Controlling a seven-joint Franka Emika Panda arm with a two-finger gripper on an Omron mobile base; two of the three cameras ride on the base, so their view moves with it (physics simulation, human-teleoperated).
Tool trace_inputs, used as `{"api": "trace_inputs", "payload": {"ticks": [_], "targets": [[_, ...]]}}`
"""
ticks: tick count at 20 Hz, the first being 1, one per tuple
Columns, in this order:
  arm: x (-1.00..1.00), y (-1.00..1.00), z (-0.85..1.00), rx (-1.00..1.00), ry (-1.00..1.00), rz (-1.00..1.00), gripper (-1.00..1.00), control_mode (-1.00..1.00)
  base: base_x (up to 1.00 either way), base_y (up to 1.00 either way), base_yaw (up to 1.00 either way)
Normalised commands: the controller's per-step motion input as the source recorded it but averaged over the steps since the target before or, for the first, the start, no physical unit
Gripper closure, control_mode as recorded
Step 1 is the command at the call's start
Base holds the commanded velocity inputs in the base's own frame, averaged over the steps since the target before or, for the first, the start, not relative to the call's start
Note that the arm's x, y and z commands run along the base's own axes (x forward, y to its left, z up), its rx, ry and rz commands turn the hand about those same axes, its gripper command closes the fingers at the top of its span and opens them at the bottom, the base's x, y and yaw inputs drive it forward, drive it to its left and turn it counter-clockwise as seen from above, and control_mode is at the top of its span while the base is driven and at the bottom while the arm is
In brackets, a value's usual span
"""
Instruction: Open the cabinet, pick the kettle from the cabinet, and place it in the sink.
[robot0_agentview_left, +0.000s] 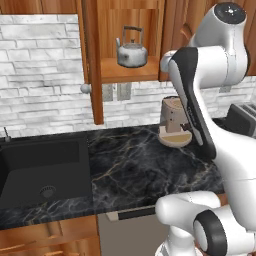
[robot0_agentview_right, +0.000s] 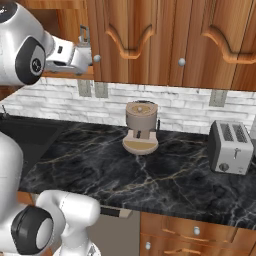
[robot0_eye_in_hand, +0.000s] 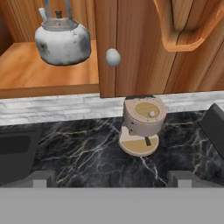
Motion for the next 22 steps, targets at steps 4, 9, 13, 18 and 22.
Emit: {"api": "trace_inputs", "payload": {"ticks": [4,9,13,18,22], "targets": [[0.16,-0.15,0.10,0.00,0.00,-0.01,-1.00,-1.00,0.00,0.00,0.00],[0.19,-0.14,0.07,0.00,0.00,-0.02,-1.00,-1.00,0.00,0.00,0.00],[0.30,-0.01,0.00,0.06,0.00,0.00,-1.00,-1.00,0.00,0.00,0.00],[0.39,-0.03,0.00,0.09,0.02,0.00,-1.00,-1.00,0.00,0.00,0.00],[0.40,-0.02,0.00,0.05,0.01,0.00,-1.00,-1.00,0.00,0.00,0.00]]}}
